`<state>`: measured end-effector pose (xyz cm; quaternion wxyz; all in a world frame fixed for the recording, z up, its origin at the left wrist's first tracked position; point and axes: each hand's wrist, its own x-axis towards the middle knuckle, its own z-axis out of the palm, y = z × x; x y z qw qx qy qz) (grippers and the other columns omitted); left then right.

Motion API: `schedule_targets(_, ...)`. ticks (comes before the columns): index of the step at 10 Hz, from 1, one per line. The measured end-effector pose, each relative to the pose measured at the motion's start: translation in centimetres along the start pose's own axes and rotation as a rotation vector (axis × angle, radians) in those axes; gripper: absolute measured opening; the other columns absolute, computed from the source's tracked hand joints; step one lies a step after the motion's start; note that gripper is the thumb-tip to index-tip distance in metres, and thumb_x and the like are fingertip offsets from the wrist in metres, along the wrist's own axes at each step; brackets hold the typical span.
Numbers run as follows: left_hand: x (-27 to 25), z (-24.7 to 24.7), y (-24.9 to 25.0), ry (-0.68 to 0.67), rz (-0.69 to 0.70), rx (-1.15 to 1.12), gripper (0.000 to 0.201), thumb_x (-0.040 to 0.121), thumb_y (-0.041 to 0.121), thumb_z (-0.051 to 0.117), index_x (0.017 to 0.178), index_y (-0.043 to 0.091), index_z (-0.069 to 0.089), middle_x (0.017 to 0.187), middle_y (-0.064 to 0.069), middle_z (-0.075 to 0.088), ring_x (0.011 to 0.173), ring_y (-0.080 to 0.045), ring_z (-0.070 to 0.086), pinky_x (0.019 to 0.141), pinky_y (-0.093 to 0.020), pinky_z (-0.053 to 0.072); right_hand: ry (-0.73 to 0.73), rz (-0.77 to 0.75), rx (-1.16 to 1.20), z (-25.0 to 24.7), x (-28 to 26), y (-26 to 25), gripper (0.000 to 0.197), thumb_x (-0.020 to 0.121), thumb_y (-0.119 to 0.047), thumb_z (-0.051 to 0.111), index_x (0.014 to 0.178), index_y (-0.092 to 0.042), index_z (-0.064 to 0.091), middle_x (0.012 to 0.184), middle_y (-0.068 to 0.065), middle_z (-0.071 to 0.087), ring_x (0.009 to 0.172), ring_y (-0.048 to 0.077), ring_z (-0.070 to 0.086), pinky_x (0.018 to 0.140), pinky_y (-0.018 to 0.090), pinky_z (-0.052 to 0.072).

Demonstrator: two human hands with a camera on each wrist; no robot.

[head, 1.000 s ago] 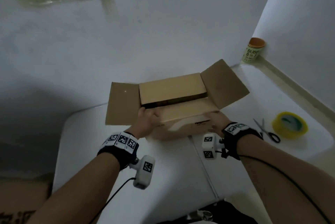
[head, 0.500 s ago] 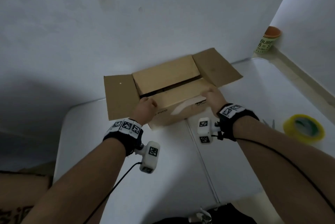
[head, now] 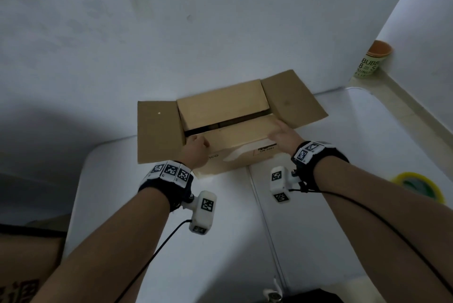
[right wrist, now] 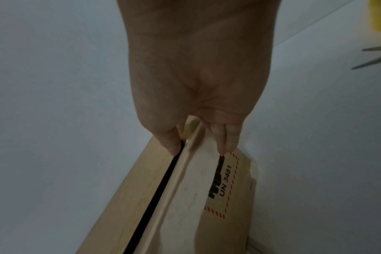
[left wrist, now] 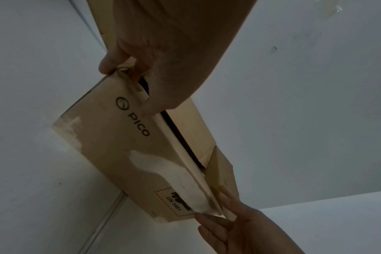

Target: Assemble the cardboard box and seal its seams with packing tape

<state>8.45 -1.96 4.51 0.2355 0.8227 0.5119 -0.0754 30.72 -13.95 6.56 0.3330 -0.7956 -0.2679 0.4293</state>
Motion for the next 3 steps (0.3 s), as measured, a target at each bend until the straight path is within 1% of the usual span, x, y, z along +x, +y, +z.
schedule_targets(1, 0.1, -1.4, 0.9, -0.082, 0.018, 0.079, 0.035, 0.093, 0.019, 0.048, 0.127, 0.013, 0.055, 0.137, -0.011, 0.044, 0.122, -0.029, 0.048, 0.097, -0.034, 0.044, 0.015, -0.023, -0.134, -0.6, 0.1, -0.4, 0.062, 0.096, -0.015, 0.047, 0.151, -0.024, 0.02, 0.145, 0.013, 0.042, 0.116, 0.029, 0.053, 0.092, 0.029, 0.043)
schedule_targets(2, -0.9, -3.8, 3.0, -0.127, 0.054, 0.104, 0.025, 0.095, 0.014, 0.046, 0.117, 0.011, 0.056, 0.112, -0.008, 0.056, 0.106, -0.028, 0.054, 0.082, -0.031, 0.043, 0.039, -0.045, -0.229, -1.0, -1.3, -1.3, 0.059, 0.096, -0.016, 0.047, 0.15, -0.023, 0.025, 0.15, 0.009, 0.037, 0.125, 0.027, 0.049, 0.097, 0.026, 0.04)
schedule_targets(3, -1.7, -6.1, 4.5, -0.062, 0.131, 0.096, 0.03, 0.096, 0.016, 0.046, 0.125, 0.008, 0.054, 0.121, -0.012, 0.054, 0.107, -0.028, 0.053, 0.081, -0.031, 0.042, 0.087, -0.101, -0.271, -1.0, -2.5, -2.3, 0.057, 0.097, -0.016, 0.045, 0.151, -0.018, 0.025, 0.151, 0.01, 0.036, 0.132, 0.027, 0.042, 0.102, 0.027, 0.036)
